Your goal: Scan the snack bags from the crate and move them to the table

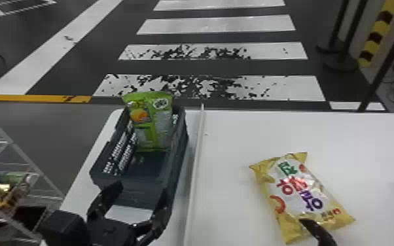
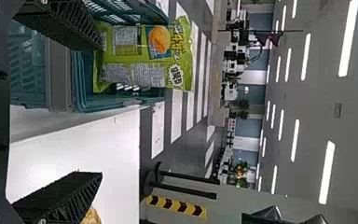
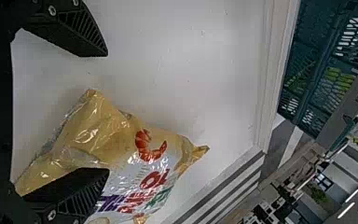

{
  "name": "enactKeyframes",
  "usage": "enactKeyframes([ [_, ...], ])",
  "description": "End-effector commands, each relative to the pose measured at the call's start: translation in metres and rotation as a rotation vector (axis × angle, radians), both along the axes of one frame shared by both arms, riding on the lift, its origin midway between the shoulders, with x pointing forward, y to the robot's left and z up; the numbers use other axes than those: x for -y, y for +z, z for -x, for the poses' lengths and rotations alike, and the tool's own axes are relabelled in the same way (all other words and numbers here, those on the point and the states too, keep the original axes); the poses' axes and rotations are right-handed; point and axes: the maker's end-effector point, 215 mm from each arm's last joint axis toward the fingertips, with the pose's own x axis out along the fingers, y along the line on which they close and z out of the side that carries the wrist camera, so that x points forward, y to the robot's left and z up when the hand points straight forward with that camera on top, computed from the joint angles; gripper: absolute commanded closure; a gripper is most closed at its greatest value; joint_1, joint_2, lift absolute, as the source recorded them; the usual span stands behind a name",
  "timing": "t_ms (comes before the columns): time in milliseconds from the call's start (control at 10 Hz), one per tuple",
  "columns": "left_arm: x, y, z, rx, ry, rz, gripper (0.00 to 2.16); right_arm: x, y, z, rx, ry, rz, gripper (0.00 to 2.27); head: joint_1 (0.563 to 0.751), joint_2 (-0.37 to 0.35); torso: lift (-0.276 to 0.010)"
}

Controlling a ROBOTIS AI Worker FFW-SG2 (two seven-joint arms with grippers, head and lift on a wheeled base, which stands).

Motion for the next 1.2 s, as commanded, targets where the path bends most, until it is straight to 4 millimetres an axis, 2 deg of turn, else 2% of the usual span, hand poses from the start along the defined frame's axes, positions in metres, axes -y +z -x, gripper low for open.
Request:
enactKeyframes([
  [0,0.002,0.003,0.0,0.003,-0.008,0.02,0.03,0.005,0.001,-0.002,0.014,0.001,0.01,0.15,0.695,0.125,-0.095],
  [400,0.007,0.002,0.0,-0.001,-0.028,0.045,0.03,0.019,0.007,-0.015,0.051,-0.008,0.031,0.16,0.695,0.091,-0.095],
  [500,0.008,0.002,0.0,-0.001,-0.034,0.049,0.03,0.019,0.006,-0.017,0.056,-0.005,0.033,0.23,0.695,0.083,-0.095],
  [600,0.008,0.002,-0.001,-0.002,-0.038,0.051,0.03,0.017,0.003,-0.017,0.055,0.002,0.039,0.55,0.695,0.077,-0.095],
  [700,0.009,0.001,-0.002,-0.004,-0.042,0.055,0.03,0.016,0.0,-0.018,0.048,0.0,0.049,1.44,0.695,0.077,-0.095],
  [800,0.008,0.002,-0.002,-0.003,-0.048,0.067,0.03,0.017,-0.001,-0.018,0.052,-0.002,0.055,1.99,0.695,0.079,-0.095],
  [900,0.008,0.002,-0.004,-0.002,-0.051,0.073,0.03,0.017,0.004,-0.02,0.07,-0.008,0.054,2.25,0.695,0.077,-0.095],
  [1100,0.007,-0.003,-0.004,-0.011,-0.049,0.076,0.03,0.013,0.017,-0.025,0.111,-0.011,0.028,2.25,0.695,0.076,-0.095],
])
